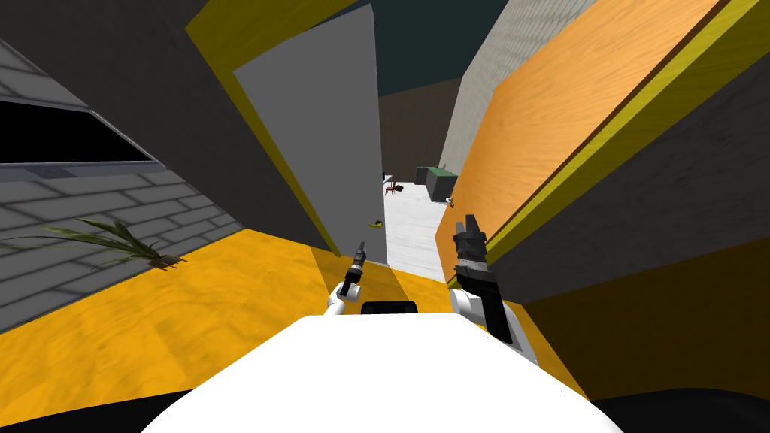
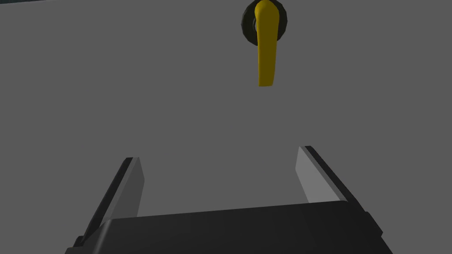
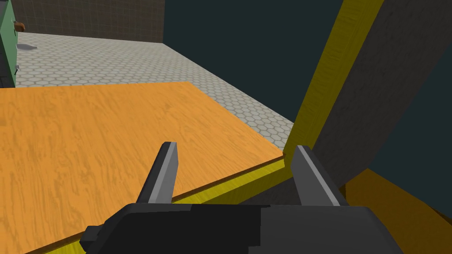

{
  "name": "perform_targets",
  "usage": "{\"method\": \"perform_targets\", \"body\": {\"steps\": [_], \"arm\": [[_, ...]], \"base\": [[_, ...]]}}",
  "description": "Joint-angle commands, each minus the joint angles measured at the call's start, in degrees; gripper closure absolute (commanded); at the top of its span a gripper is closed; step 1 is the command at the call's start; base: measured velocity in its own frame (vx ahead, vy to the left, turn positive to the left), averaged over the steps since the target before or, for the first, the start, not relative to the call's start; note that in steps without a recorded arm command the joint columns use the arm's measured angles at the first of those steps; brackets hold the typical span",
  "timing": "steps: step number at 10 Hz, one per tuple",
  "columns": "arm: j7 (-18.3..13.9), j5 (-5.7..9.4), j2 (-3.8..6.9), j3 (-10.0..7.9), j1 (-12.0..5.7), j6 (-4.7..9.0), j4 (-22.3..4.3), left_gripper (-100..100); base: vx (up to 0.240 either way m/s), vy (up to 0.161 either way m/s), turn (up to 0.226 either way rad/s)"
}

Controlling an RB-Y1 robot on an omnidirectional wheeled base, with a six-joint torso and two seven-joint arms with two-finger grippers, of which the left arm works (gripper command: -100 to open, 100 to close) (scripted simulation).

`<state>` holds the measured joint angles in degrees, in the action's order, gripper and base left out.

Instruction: Push the door open

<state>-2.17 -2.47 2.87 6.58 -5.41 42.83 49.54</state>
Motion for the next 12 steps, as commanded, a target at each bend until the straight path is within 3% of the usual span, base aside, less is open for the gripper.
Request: {"method": "perform_targets", "body": {"steps": [1, 12], "arm": [[-0.1, 0.0, -0.37, 0.27, -0.64, 0.37, -2.0, -100], [-1.1, 0.22, -2.4, 1.44, -5.33, 2.96, -14.4, -100]], "base": [[0.076, 0.056, -0.051], [0.078, 0.056, -0.036]]}}
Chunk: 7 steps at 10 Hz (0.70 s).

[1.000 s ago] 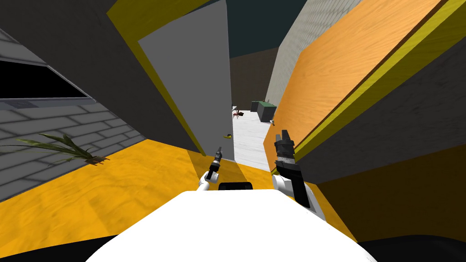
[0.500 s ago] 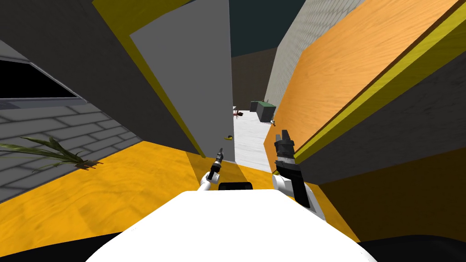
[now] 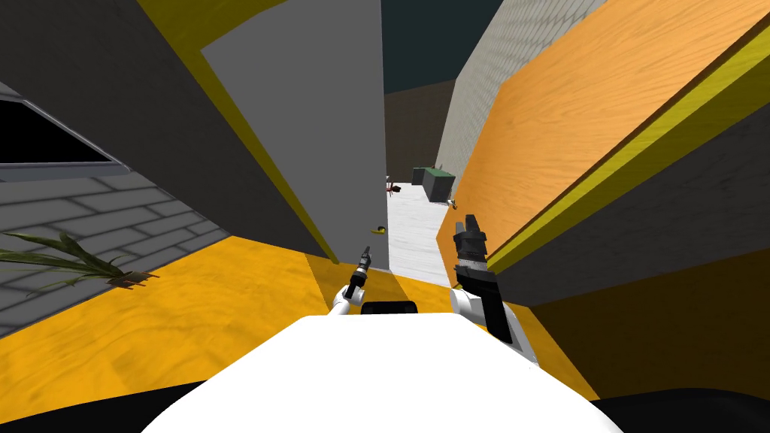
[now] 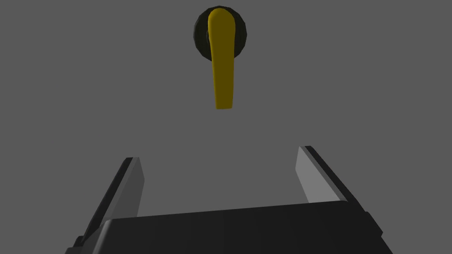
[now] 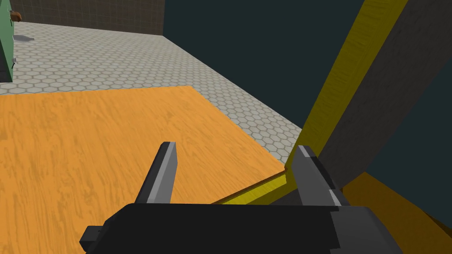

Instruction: Push the door open

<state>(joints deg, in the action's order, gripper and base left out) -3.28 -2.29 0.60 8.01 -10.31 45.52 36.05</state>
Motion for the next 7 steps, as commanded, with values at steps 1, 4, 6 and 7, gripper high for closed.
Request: {"method": "perform_targets", "body": {"steps": [1, 4, 6, 7], "arm": [[-0.1, 0.05, -0.31, 0.08, -0.73, 0.42, -1.7, -100], [0.0, 0.17, 0.48, -0.1, -1.1, 0.74, -2.6, -100], [0.1, 0.28, 1.12, -0.29, -1.17, 0.76, -2.8, -100], [0.2, 0.34, 1.32, -0.41, -1.21, 0.77, -2.8, -100]], "base": [[0.076, 0.048, -0.025], [0.087, 0.015, -0.021], [0.191, -0.034, -0.025], [0.157, -0.035, -0.023]]}}
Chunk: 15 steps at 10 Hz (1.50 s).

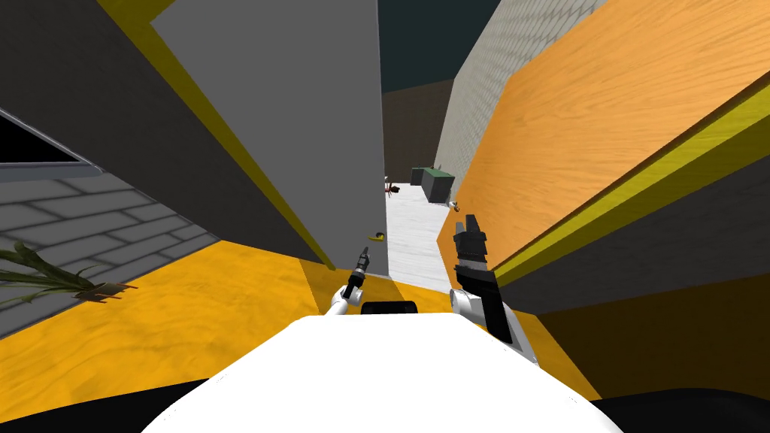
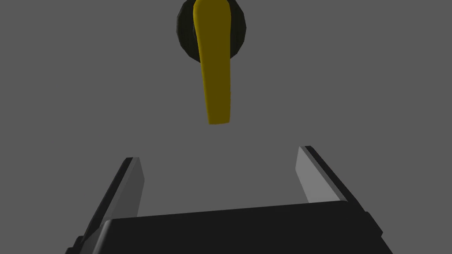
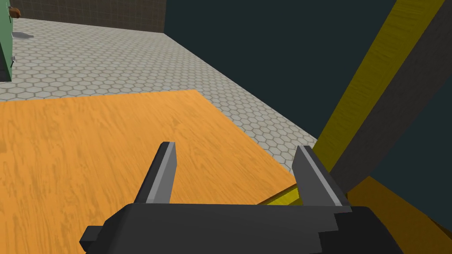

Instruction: Push the door open

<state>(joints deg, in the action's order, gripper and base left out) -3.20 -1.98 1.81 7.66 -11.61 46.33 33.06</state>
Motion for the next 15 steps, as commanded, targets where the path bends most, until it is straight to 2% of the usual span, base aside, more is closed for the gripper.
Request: {"method": "perform_targets", "body": {"steps": [1, 4, 7, 8, 9, 14, 15], "arm": [[0.1, 0.08, 0.22, -0.17, 0.05, -0.03, 0.1, -100], [0.3, 0.27, -0.13, -0.53, -0.07, 0.01, -0.1, -100], [0.4, 0.44, -1.49, -0.86, -0.19, 0.04, -0.4, -100], [0.4, 0.43, -1.16, -0.83, -0.33, 0.11, -0.6, -100], [0.4, 0.43, -1.16, -0.83, -0.33, 0.11, -0.6, 100], [0.4, 0.43, -1.16, -0.83, -0.33, 0.11, -0.6, 100], [0.7, 0.82, -0.46, -1.55, -0.21, -0.02, -0.7, 100]], "base": [[0.171, -0.052, -0.027], [0.204, -0.043, -0.026], [0.19, -0.042, -0.024], [0.084, -0.015, -0.001], [-0.011, 0.001, 0.004], [-0.017, 0.003, -0.001], [0.092, -0.047, 0.022]]}}
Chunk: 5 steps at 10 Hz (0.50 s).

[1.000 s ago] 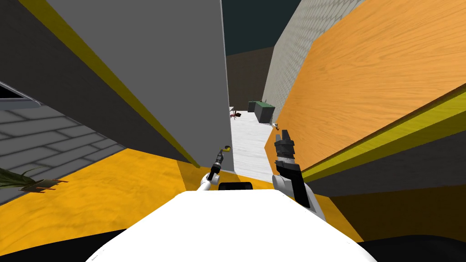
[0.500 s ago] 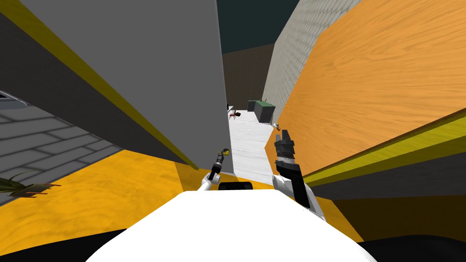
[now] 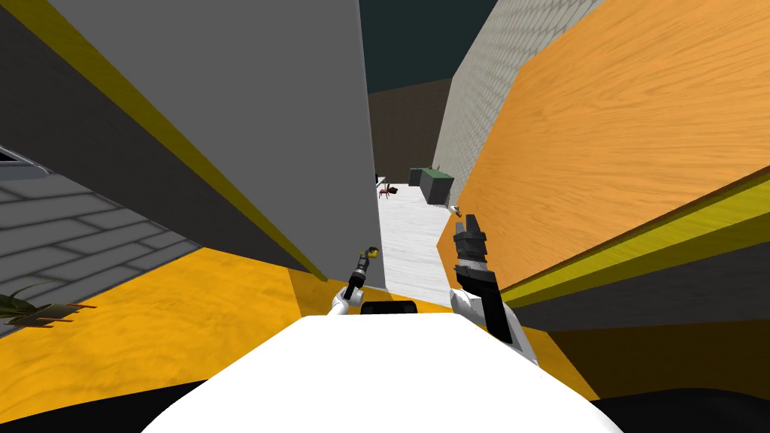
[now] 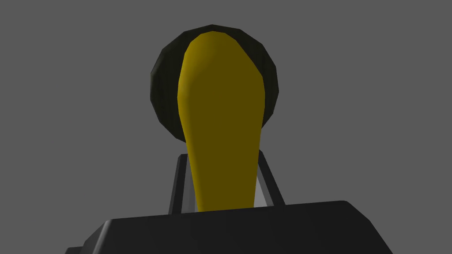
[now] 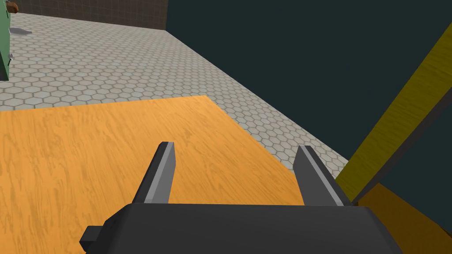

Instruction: Push the door open

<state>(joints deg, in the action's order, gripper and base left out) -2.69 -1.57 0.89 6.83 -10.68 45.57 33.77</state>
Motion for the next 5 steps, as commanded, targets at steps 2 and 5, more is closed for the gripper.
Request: {"method": "perform_targets", "body": {"steps": [2, 5], "arm": [[0.4, 0.76, 0.94, -1.36, -1.14, 0.76, -1.4, 100], [0.8, 1.34, 1.63, -2.42, -1.12, 0.78, -1.5, 100]], "base": [[0.155, -0.068, 0.037], [0.174, -0.084, 0.04]]}}
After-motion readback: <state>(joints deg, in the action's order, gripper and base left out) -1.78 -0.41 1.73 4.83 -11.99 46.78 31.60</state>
